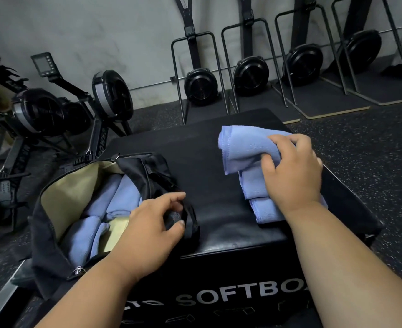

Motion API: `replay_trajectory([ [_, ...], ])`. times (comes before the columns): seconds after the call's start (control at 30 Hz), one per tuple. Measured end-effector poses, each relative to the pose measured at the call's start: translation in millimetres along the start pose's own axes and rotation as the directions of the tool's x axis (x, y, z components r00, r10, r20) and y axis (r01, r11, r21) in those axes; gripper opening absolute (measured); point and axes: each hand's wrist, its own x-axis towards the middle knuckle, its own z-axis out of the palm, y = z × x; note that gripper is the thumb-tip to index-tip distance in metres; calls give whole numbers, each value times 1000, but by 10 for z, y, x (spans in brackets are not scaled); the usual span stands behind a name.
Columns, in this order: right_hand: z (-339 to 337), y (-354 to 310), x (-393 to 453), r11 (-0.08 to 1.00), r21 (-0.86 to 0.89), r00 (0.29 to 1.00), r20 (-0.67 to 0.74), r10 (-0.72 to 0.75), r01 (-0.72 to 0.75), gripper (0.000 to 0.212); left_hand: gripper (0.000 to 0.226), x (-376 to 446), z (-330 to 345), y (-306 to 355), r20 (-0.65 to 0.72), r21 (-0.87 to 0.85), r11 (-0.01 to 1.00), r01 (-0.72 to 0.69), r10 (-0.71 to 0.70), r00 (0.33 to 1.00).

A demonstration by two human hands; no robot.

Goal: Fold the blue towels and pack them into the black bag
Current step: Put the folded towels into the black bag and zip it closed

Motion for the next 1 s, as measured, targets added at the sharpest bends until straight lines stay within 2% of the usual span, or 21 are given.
replay_trajectory([
  [0.07, -10, -219, -72, 992, 107, 998, -19, -58, 60, 38, 63, 1, -13, 112, -39, -297, 948, 111, -128, 991],
  [0.1, -11, -340, -130, 982, 164, 996, -19, -86, 88, 39, 69, 4, -35, 178, -46, -466, 871, 154, -197, 979],
  [0.17, 3, -581, -278, 957, 256, 990, 0, -140, 136, 39, 84, 32, -115, 280, -28, -700, 682, 214, -325, 945],
  [0.23, 33, -801, -430, 934, 320, 981, 49, -187, 161, 40, 103, 47, -216, 305, 88, -839, 468, 277, -386, 918],
  [0.27, 54, -895, -498, 924, 340, 975, 72, -209, 173, 40, 103, 44, -262, 299, 149, -871, 385, 304, -382, 912],
  [0.33, 90, -1054, -609, 912, 371, 966, 112, -232, 176, 39, 95, 21, -329, 286, 168, -904, 315, 290, -364, 916],
  [0.4, 116, -1169, -694, 908, 395, 963, 159, -218, 141, 36, 91, -27, -388, 266, 79, -920, 324, 221, -400, 913],
  [0.47, 131, -1237, -744, 906, 410, 958, 199, -207, 110, 32, 97, -79, -462, 189, -27, -918, 363, 162, -464, 885],
  [0.57, 135, -1309, -771, 888, 444, 913, 300, -277, 124, 28, 102, -158, -628, 32, -117, -912, 395, 110, -510, 852],
  [0.67, 156, -1386, -812, 862, 484, 855, 376, -358, 148, 21, 97, -235, -744, -50, -160, -907, 412, 86, -527, 834],
  [0.83, 216, -1531, -897, 846, 529, 821, 452, -347, 66, 11, 86, -348, -836, -142, -177, -923, 380, 56, -548, 817],
  [0.93, 249, -1622, -922, 837, 548, 795, 503, -338, 9, 5, 71, -406, -861, -212, -159, -929, 364, 72, -567, 808],
  [1.0, 279, -1669, -930, 816, 574, 761, 560, -329, -70, 2, 59, -452, -874, -237, -195, -892, 442, 98, -570, 798],
])
